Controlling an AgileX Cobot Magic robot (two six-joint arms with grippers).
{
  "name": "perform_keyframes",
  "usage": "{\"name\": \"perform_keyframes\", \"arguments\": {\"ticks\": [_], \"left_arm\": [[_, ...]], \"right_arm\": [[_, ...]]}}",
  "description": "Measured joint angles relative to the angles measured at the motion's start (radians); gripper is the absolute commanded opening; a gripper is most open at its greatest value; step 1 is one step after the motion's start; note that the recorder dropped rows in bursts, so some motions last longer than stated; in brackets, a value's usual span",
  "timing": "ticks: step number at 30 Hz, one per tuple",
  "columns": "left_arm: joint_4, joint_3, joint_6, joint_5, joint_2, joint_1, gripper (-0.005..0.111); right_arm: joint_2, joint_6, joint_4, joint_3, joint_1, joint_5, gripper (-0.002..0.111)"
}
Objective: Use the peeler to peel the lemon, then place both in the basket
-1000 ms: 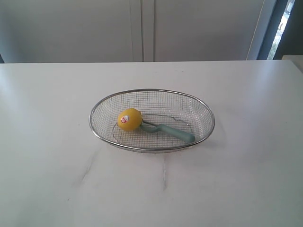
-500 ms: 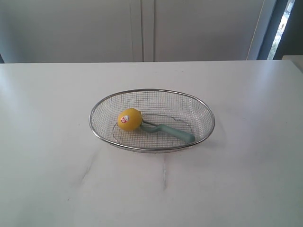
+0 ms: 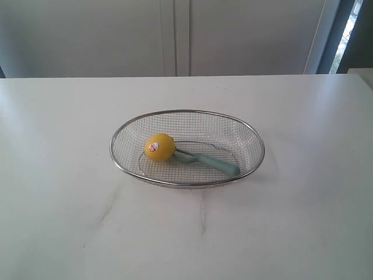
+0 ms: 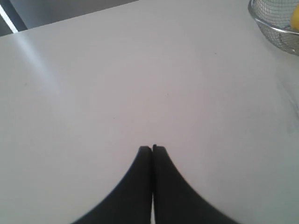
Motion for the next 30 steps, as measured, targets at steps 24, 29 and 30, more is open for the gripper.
{"name": "perform_keyframes", "arguments": {"ticks": [24, 29, 30], "left_arm": [[0.022, 0.0, -0.157, -0.014, 0.0, 0.014, 0.0], [0.022, 0.0, -0.157, -0.014, 0.0, 0.014, 0.0], [0.022, 0.0, -0.157, -0.014, 0.0, 0.014, 0.0]], "right_arm": [[0.0, 0.0, 0.0, 0.0, 0.0, 0.0, 0.0], [0.0, 0.0, 0.0, 0.0, 0.0, 0.0, 0.0], [0.0, 0.0, 0.0, 0.0, 0.0, 0.0, 0.0]]}}
